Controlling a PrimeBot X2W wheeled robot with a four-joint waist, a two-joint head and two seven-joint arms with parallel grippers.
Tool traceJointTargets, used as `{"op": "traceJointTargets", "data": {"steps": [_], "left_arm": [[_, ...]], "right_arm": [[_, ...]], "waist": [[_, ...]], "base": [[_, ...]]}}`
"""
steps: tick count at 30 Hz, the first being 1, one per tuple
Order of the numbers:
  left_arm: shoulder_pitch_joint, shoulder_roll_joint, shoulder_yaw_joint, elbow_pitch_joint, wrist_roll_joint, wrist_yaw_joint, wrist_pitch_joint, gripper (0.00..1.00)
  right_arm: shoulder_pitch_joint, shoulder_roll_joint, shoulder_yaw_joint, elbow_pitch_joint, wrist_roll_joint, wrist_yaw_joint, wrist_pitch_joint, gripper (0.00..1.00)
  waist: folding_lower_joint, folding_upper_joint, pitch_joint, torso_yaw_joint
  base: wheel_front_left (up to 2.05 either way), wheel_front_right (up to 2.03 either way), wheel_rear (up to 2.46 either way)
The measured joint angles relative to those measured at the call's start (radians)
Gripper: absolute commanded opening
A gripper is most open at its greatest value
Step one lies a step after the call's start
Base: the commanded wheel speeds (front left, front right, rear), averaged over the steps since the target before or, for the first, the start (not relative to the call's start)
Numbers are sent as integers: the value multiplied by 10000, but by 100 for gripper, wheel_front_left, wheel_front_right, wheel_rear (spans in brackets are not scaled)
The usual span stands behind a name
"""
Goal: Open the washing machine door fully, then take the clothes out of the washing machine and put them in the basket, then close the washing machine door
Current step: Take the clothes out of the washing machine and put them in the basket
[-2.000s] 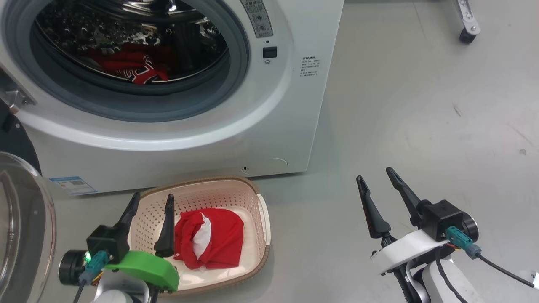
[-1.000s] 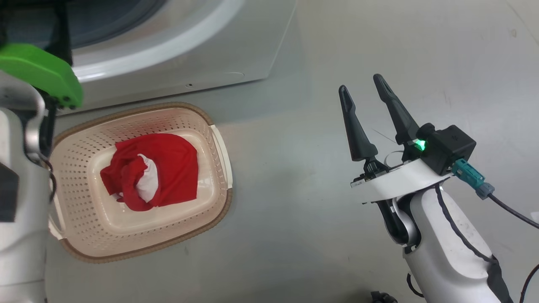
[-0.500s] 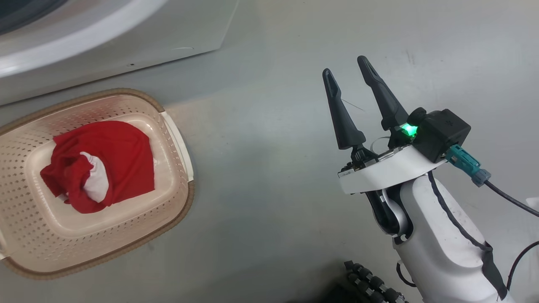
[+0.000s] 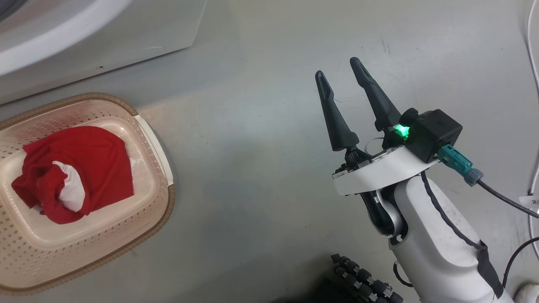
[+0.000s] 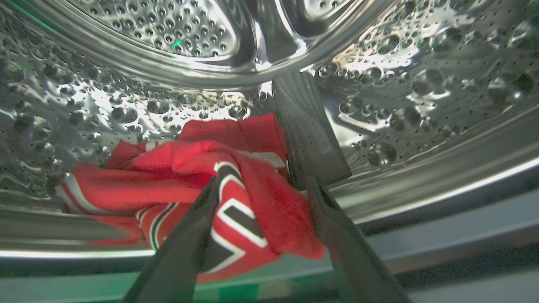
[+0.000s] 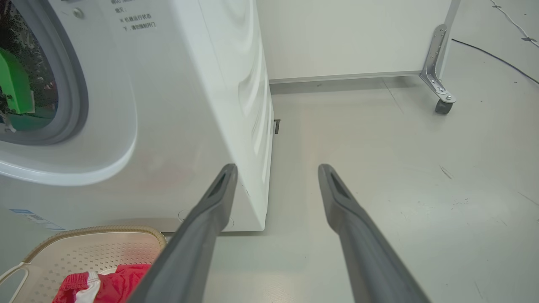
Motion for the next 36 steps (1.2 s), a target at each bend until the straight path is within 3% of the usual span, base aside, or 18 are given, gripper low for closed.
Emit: {"op": "traceJointTargets", "data": {"steps": [1, 2, 3, 4, 5, 17, 36], "left_arm": [[-4, 0, -35, 128, 33, 46, 132, 100], [-5, 0, -73, 244, 88, 82, 236, 75], [-6, 0, -94, 343, 140, 125, 311, 41], [-18, 0, -98, 447, 201, 132, 389, 28], [-45, 0, -94, 514, 253, 165, 389, 0], [-204, -257, -265, 986, 307, 255, 295, 0], [278, -1749, -127, 581, -395, 253, -2372, 0]], "right_arm": [[0, 6, 25, 10, 0, 0, -2, 100], [0, 10, 38, 25, 0, 0, 0, 100], [0, 12, 52, 38, 0, 0, -2, 100], [-1, 12, 63, 44, 0, 0, 0, 100], [-1, 12, 77, 50, 0, 0, 0, 100], [-3, 15, -2, 194, -44, -29, 0, 100], [-2, 10, -140, 683, -890, 17, -2, 100]], "waist": [[0, 0, -11, -8], [0, 0, -22, -14], [0, 0, -35, -20], [0, 0, -50, -25], [0, 0, -64, -30], [-1, 0, -287, 34], [-1, 0, -938, 982]], "base": [[0, 0, 0], [0, 0, 0], [0, 0, 0], [0, 0, 0], [0, 0, 0], [0, 0, 0], [0, 0, 0]]}}
